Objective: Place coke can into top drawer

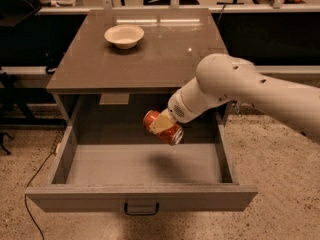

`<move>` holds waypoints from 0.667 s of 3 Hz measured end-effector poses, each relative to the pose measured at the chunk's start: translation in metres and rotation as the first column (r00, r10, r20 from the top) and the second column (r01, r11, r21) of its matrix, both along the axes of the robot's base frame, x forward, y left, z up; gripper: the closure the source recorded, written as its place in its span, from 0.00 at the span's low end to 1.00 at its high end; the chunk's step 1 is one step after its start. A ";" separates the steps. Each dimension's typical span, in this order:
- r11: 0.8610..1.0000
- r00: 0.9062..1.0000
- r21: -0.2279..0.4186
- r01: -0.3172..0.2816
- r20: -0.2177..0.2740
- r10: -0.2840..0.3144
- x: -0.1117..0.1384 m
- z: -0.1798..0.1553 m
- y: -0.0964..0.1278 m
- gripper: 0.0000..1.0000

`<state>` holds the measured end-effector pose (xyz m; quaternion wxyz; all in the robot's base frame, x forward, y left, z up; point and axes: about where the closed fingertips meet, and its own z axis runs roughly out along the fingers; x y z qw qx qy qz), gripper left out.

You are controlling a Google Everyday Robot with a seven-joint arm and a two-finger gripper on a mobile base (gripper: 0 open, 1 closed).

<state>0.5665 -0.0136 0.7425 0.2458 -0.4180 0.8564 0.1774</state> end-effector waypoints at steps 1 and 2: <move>1.000 1.000 -0.014 -0.008 0.000 0.008 0.004 -0.030 0.022 0.58; 1.000 1.000 -0.014 -0.025 -0.006 0.025 0.007 -0.054 0.043 0.35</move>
Offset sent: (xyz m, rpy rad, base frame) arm 0.0111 0.0656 -0.0828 -0.0131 0.0116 0.0431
